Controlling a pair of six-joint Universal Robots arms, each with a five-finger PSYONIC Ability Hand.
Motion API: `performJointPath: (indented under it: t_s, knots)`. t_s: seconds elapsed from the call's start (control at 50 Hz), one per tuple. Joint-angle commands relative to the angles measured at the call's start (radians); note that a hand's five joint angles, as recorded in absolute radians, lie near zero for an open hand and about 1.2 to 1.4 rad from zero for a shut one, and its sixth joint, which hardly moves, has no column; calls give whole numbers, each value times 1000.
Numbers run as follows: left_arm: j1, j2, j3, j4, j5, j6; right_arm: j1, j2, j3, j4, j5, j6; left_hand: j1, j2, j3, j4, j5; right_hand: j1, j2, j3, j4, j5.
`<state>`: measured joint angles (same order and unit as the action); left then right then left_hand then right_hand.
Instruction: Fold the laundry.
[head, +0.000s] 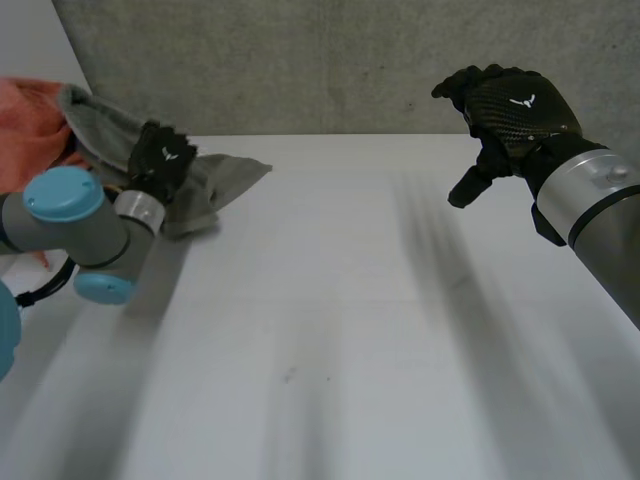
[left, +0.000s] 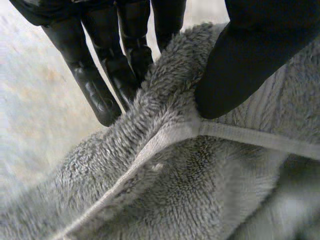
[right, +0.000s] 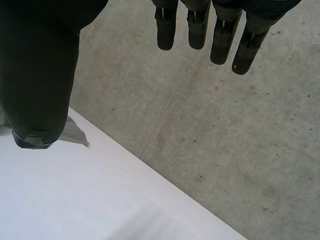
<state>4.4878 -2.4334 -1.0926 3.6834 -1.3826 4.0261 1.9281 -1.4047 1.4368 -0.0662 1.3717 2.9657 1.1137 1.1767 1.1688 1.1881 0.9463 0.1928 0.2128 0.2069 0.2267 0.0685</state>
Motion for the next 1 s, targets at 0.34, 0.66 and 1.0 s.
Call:
performJointPath:
  t_s: [0.34, 0.66, 1.0]
  knots:
    - [-642, 228, -308, -68, -85, -932, -70, 7, -35, 0, 18, 4, -939, -1002, -994, -1014, -946, -18, -38, -32, -52, -68]
    - [-414, 410, -273, -143, -76, -760, -60, 109, -113, 233, 18, -146, -939, -1002, -994, -1014, -946, -18, -38, -32, -52, -68]
    - [-302, 295, -271, -342, -67, -423, -52, 139, 97, 273, 64, -208, -906, -969, -961, -980, -913, -18, -38, -32, -52, -68]
